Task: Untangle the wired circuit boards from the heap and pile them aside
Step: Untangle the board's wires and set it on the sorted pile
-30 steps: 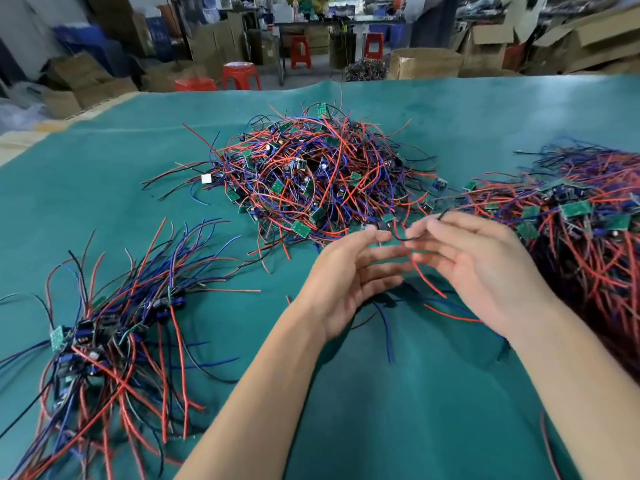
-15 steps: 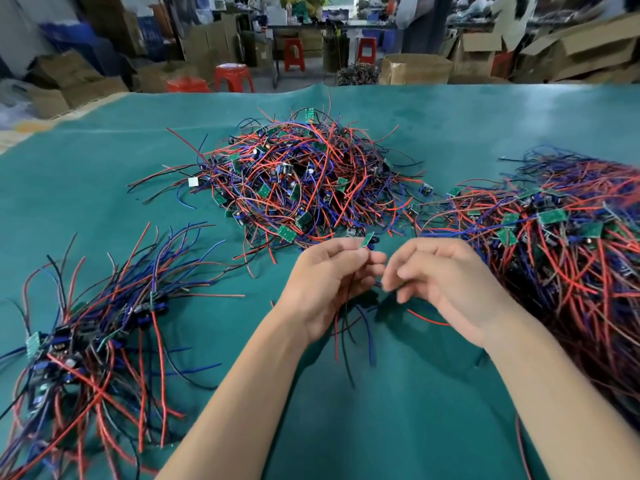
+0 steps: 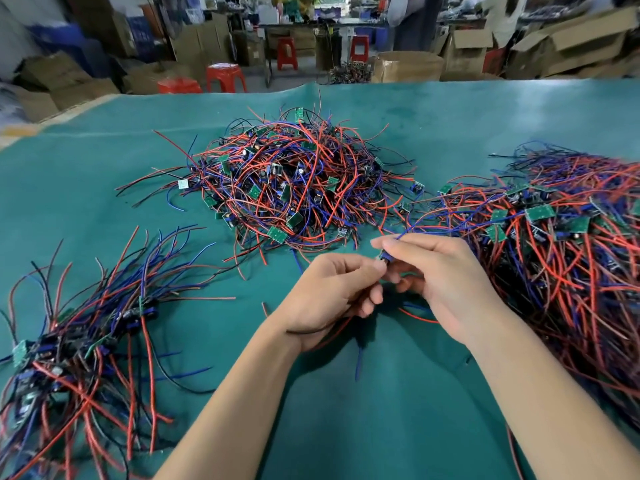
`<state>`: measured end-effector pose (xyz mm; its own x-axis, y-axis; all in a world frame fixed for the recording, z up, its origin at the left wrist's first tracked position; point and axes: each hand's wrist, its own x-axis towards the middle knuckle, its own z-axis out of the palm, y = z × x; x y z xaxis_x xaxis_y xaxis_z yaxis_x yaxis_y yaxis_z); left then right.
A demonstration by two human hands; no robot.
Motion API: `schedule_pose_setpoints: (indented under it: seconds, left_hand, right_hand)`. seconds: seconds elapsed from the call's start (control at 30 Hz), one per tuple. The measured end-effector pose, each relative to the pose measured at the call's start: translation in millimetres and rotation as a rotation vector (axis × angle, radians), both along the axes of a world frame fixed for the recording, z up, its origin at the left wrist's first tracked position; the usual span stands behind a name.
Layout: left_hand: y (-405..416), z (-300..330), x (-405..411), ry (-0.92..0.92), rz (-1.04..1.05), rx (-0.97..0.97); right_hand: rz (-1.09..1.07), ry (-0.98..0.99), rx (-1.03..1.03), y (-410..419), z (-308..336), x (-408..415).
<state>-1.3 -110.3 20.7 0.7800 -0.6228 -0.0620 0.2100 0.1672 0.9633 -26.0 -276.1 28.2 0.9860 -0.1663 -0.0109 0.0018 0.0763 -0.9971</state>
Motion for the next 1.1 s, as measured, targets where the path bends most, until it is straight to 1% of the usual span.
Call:
schedule_pose_setpoints:
  seconds: [0.07,0.13,0.17,0.2,0.27,0.3,0.33,0.37,0.4,0.5,0.57,0.6,0.63,0.73,0.77,0.83,0.97,1.1]
  left_hand:
    - [0.0,-0.8,0.2,-0.022,-0.008,0.02]
    - [0.0,-0.9,0.7,-0.053,-0.027,0.039]
    - [0.1,-0.8,1.0,-0.07,-0.033,0.05]
    - [0.0,-0.9,1.2,-0.085,-0.036,0.062]
    - [-0.2,-1.3,1.2,-0.101,-0.033,0.077]
    - [0.0,-1.5,1.3,-0.106,-0.029,0.077]
    - [0.4,-1.6,1.4,-0.111,-0.026,0.076]
    - [1.1,-1.6,1.4,-0.116,-0.021,0.075]
    - [1.5,-1.7,1.4,-0.119,-0.013,0.072]
    - [1.8,-2.1,2.4,-0.107,0.079,0.046]
    - [0.1,-1.5,2.8,-0.095,0.142,0.017]
    - [-1.1,-1.4,2.8,-0.092,0.152,0.009]
    - [-1.9,-1.4,2.4,-0.093,0.147,0.007]
    - [-2.7,-1.0,0.7,-0.11,0.105,0.021]
    - [-2.2,-0.7,0.7,-0.118,0.099,0.027]
    - [-1.2,0.3,-0.1,-0.127,0.093,0.045]
    - [-2.7,4.0,-2.2,-0.117,0.07,0.07]
    - [-2.6,7.1,-3.5,-0.132,0.02,0.081]
  right_hand:
    - [-0.032,-0.022,-0.042,-0.2,0.4,0.1]
    - [-0.154,-0.071,-0.126,-4.2,0.3,1.6]
    - [-0.243,-0.119,-0.215,-7.5,0.2,2.2]
    - [-0.341,-0.178,-0.363,-11.5,0.0,3.1]
    - [-0.529,-0.302,-0.72,-19.5,-0.4,2.7]
    - [-0.604,-0.362,-0.832,-22.7,0.8,1.7]
    - [-0.664,-0.401,-0.872,-26.2,1.8,1.1]
    - [-0.718,-0.417,-0.852,-30.5,2.7,0.5]
    - [-0.774,-0.411,-0.783,-34.9,4.0,0.2]
    - [-0.915,-0.378,-0.473,-44.4,10.2,-1.5]
    - [-0.889,-0.365,-0.375,-41.8,13.1,-4.5]
    - [-0.815,-0.354,-0.38,-35.4,12.8,-5.5]
    - [-0.705,-0.338,-0.407,-25.6,10.9,-5.8]
    - [-0.283,-0.283,-0.539,8.1,3.3,-7.3]
    - [-0.211,-0.286,-0.576,14.7,1.6,-7.5]
    - [-0.184,-0.307,-0.583,16.2,0.2,-8.2]
    - [-0.225,-0.402,-0.658,10.3,3.8,-10.0]
    - [-0.294,-0.433,-0.649,8.1,4.1,-8.6]
